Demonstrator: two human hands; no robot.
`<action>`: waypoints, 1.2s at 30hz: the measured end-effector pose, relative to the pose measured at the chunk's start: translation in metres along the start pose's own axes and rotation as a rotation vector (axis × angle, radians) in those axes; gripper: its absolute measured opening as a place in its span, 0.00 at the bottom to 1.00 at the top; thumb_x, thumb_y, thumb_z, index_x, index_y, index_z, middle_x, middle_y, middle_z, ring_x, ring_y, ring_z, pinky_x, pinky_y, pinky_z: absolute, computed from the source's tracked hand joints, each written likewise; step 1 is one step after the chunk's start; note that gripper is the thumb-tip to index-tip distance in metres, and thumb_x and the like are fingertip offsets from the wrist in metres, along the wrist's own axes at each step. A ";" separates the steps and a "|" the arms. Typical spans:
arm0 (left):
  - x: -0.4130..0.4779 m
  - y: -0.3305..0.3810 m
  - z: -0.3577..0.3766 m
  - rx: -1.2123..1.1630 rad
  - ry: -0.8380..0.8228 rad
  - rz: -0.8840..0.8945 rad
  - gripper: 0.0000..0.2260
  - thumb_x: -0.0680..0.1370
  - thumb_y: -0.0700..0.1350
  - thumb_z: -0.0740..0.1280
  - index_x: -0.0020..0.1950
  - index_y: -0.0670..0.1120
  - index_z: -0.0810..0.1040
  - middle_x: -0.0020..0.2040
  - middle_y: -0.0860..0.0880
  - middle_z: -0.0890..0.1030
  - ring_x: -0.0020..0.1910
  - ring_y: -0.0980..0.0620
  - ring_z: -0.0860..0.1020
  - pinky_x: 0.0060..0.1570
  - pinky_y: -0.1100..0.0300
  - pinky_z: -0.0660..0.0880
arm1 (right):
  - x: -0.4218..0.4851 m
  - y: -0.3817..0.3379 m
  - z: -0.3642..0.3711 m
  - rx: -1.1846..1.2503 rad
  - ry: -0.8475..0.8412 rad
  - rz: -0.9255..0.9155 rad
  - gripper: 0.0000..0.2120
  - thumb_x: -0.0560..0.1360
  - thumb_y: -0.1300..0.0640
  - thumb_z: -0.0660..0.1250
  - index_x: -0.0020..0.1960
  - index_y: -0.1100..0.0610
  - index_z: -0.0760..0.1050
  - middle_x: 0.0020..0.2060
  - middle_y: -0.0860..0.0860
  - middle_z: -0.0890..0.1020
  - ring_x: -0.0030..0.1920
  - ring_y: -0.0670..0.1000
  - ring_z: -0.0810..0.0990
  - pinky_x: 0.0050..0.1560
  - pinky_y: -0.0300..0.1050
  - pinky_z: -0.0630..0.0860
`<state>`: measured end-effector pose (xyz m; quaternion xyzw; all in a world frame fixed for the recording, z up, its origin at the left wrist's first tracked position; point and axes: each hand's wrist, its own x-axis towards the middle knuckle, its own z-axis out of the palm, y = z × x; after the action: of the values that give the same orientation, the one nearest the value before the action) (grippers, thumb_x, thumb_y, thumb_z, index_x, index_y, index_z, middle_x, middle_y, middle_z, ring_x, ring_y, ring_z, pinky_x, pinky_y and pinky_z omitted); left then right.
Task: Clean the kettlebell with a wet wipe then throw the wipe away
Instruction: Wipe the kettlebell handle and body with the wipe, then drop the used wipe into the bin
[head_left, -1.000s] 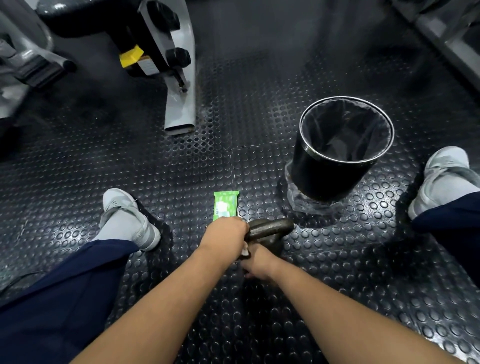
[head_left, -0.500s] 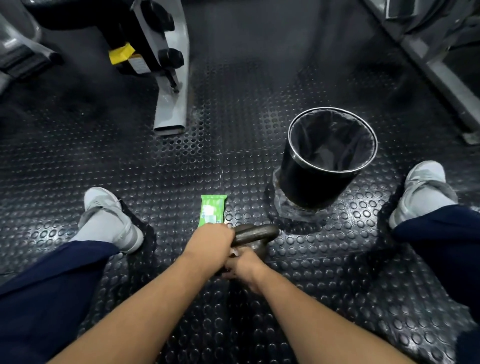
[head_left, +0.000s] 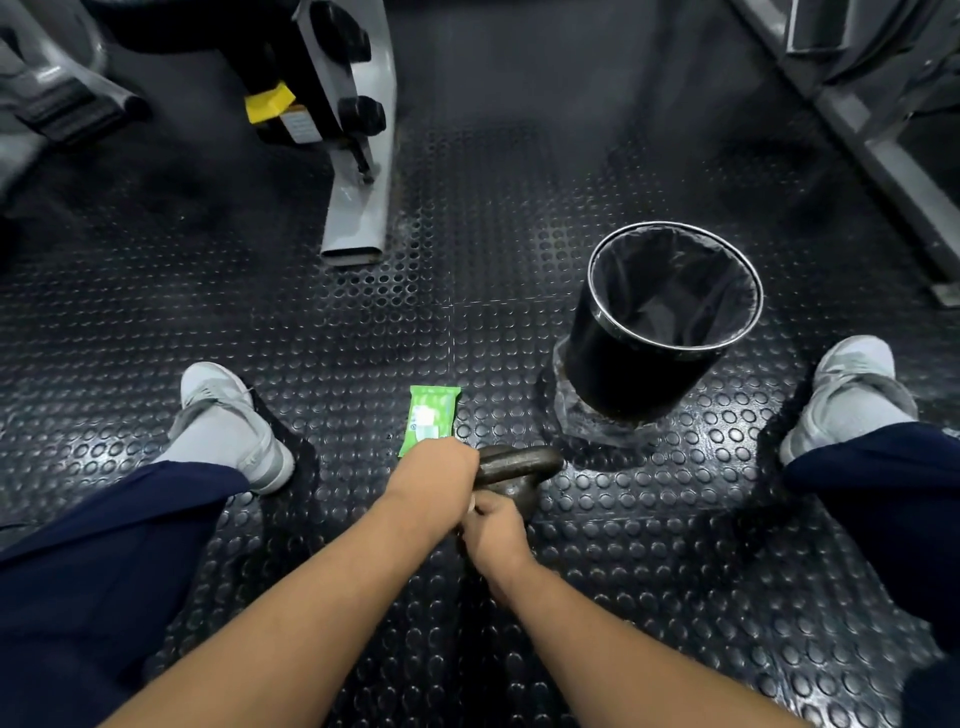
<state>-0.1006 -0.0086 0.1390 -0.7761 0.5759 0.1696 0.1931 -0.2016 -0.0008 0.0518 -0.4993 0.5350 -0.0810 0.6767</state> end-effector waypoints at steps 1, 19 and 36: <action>0.000 0.000 0.000 -0.010 0.000 0.000 0.06 0.78 0.45 0.70 0.53 0.45 0.81 0.49 0.46 0.83 0.48 0.44 0.83 0.45 0.53 0.77 | -0.004 0.000 0.002 0.062 -0.003 -0.017 0.19 0.80 0.59 0.68 0.33 0.46 0.82 0.31 0.44 0.84 0.36 0.46 0.77 0.39 0.41 0.74; -0.057 -0.003 -0.034 -1.196 0.025 -0.017 0.17 0.78 0.46 0.76 0.66 0.57 0.82 0.62 0.56 0.84 0.57 0.59 0.83 0.60 0.59 0.80 | -0.048 -0.089 -0.097 0.465 -0.205 0.120 0.15 0.79 0.72 0.67 0.64 0.66 0.75 0.56 0.64 0.86 0.51 0.60 0.88 0.42 0.47 0.86; -0.037 0.075 -0.138 -1.635 0.197 0.167 0.08 0.77 0.39 0.76 0.55 0.45 0.85 0.49 0.42 0.88 0.51 0.41 0.87 0.51 0.46 0.83 | -0.078 -0.199 -0.237 0.089 -0.280 -0.412 0.13 0.74 0.62 0.76 0.56 0.63 0.80 0.49 0.59 0.85 0.48 0.57 0.84 0.45 0.46 0.82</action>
<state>-0.1770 -0.0654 0.2687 -0.6376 0.3407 0.4800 -0.4970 -0.3400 -0.1869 0.2703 -0.5739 0.3188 -0.1706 0.7348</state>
